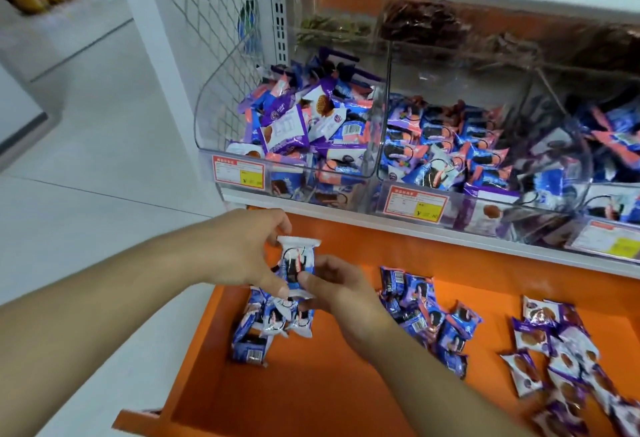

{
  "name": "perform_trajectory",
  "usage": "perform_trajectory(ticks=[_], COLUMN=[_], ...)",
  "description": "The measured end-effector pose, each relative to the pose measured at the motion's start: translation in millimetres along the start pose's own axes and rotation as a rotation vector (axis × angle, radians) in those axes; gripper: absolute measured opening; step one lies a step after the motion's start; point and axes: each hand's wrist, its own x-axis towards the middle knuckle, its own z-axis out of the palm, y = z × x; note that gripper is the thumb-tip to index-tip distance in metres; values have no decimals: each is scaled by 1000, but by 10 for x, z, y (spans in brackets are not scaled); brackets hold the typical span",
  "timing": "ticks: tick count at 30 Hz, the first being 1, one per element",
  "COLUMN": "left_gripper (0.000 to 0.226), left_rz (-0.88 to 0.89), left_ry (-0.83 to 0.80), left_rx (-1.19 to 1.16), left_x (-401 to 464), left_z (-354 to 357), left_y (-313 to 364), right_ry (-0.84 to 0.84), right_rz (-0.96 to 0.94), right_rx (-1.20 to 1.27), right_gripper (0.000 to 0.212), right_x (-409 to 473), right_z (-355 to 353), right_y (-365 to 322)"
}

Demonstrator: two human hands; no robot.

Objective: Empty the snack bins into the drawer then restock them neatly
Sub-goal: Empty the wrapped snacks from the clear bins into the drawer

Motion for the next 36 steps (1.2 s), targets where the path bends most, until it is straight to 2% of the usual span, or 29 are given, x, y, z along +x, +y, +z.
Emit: perform_trajectory(ticks=[1,3,4,5,6,8,9,12,14,17,20,22,24,28,33,36], left_gripper=[61,73,90,100,88,52,49,48,52,71,88,95,97,83,78,76], left_rz=[-15,8,20,107,188,225,262,389,452,517,481,456,458,491,541,551], left_ry=[51,117,167,230,251,262,335,419,475,572,584,593,599,641,634,627], left_rx=[-60,-4,16,7,20,13,-8,-24,38,103,180,216,233,255,262,255], left_x=[91,401,537,611,494,40,-154,-255,-193,-148,38,155,289,377,386,394], left_z=[-37,-52,-30,-80,-97,-302,-383,-364,-344,-362,-351,-317,-243,-245,-327,-341], left_y=[-172,-769,-1043,-1128,-996,-83,301,660,800,1097,1316,1396,1360,1242,1176,1147], right_ry=[9,32,52,62,64,54,53,68,103,233,387,481,503,318,267,288], right_rz=[44,138,190,226,237,176,117,-113,-260,-410,-470,-445,-407,-240,-65,-34], right_rx=[-31,-176,-266,-344,-406,-496,-529,-565,-555,-600,-714,-898,-1093,-1233,-1360,-1415], right_gripper=[5,43,57,60,61,54,50,31,24,21,19,40,65,107,128,122], right_x=[51,116,118,109,87,-18,-101,-391,-614,-841,-683,-387,-28,699,1416,1542], right_z=[5,17,37,39,31,-53,-124,-442,-673,-999,-1342,-1557,-1715,-1833,-1884,-1897], right_y=[76,166,142,114,78,-47,-141,-519,-886,-1408,-1740,-1891,-2037,-2211,-2180,-2152])
